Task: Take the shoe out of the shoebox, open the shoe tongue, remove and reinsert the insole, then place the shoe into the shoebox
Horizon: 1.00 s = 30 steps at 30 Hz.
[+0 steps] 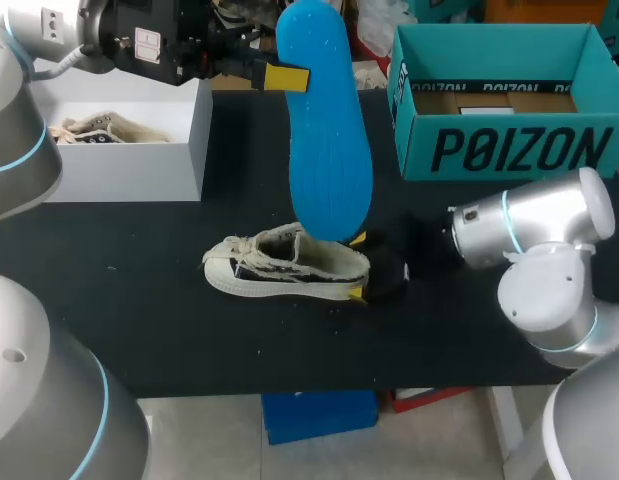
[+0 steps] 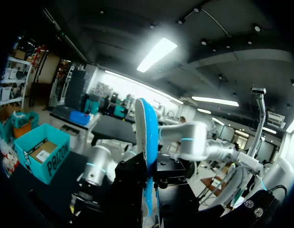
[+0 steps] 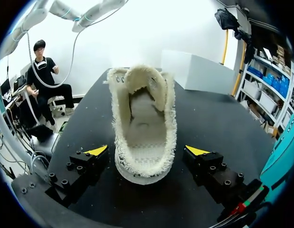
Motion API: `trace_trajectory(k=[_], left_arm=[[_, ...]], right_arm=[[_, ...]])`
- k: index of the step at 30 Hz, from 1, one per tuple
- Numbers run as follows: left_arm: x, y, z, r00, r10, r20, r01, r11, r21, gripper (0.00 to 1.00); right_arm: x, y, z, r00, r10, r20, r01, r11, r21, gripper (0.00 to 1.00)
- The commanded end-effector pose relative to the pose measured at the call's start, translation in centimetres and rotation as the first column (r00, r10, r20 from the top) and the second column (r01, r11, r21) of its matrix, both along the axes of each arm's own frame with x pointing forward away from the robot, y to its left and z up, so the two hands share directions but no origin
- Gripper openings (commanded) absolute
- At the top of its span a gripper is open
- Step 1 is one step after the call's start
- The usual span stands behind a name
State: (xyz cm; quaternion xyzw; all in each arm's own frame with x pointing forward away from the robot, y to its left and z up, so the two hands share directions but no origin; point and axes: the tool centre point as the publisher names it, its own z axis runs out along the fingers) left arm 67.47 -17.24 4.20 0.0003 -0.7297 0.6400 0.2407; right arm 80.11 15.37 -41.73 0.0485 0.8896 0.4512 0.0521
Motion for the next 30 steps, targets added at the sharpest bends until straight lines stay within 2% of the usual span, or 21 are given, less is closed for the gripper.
trace_trajectory(k=[1, 3, 6, 10, 11, 12, 15, 16, 19, 20, 22, 30], left_arm=[[0.0, -0.1, -0.1, 1.0, 0.0, 0.001, 0.0, 1.0, -0.001, 0.0], [0.0, -0.1, -0.1, 1.0, 0.0, 0.001, 0.0, 1.0, -0.001, 0.0], [0.0, -0.1, -0.1, 1.0, 0.0, 0.001, 0.0, 1.0, -0.001, 0.0], [0.0, -0.1, -0.1, 1.0, 0.0, 0.001, 0.0, 1.0, -0.001, 0.0], [0.0, -0.1, -0.1, 1.0, 0.0, 0.001, 0.0, 1.0, -0.001, 0.0], [0.0, -0.1, -0.1, 1.0, 0.0, 0.001, 0.0, 1.0, -0.001, 0.0], [0.0, -0.1, -0.1, 1.0, 0.0, 0.001, 0.0, 1.0, -0.001, 0.0], [0.0, -0.1, -0.1, 1.0, 0.0, 0.001, 0.0, 1.0, -0.001, 0.0], [0.0, -0.1, -0.1, 1.0, 0.0, 0.001, 0.0, 1.0, -0.001, 0.0], [0.0, -0.1, -0.1, 1.0, 0.0, 0.001, 0.0, 1.0, -0.001, 0.0], [0.0, -0.1, -0.1, 1.0, 0.0, 0.001, 0.0, 1.0, -0.001, 0.0], [0.0, -0.1, -0.1, 1.0, 0.0, 0.001, 0.0, 1.0, -0.001, 0.0]], right_arm=[[0.6, -0.8, 2.5, 0.999, 0.027, -0.047, -0.034, 0.987, -0.155, 1.0], [0.8, -1.0, 3.2, 0.998, 0.019, -0.058, -0.033, 0.97, -0.24, 1.0], [1.3, -1.1, 3.6, 0.996, 0.002, -0.089, -0.046, 0.871, -0.489, 1.0], [1.8, -0.8, 4.1, 0.997, -0.024, -0.079, -0.028, 0.797, -0.603, 1.0], [2.2, -0.6, 4.2, 0.997, -0.039, -0.071, -0.017, 0.751, -0.66, 1.0], [2.3, -0.4, 4.3, 0.997, -0.043, -0.068, -0.015, 0.739, -0.674, 1.0], [2.9, 0.3, 4.4, 0.996, -0.054, -0.067, -0.015, 0.658, -0.753, 1.0], [3.1, 0.6, 4.3, 0.996, -0.06, -0.065, -0.015, 0.607, -0.794, 1.0], [3.4, 1.3, 4.0, 0.996, -0.06, -0.069, -0.025, 0.553, -0.833, 1.0], [3.6, 1.6, 3.8, 0.996, -0.059, -0.073, -0.031, 0.52, -0.854, 1.0], [3.8, 2.2, 3.6, 0.995, -0.06, -0.077, -0.037, 0.493, -0.869, 1.0], [4.6, 3.7, 3.4, 0.995, -0.052, -0.088, -0.057, 0.426, -0.903, 1.0]])
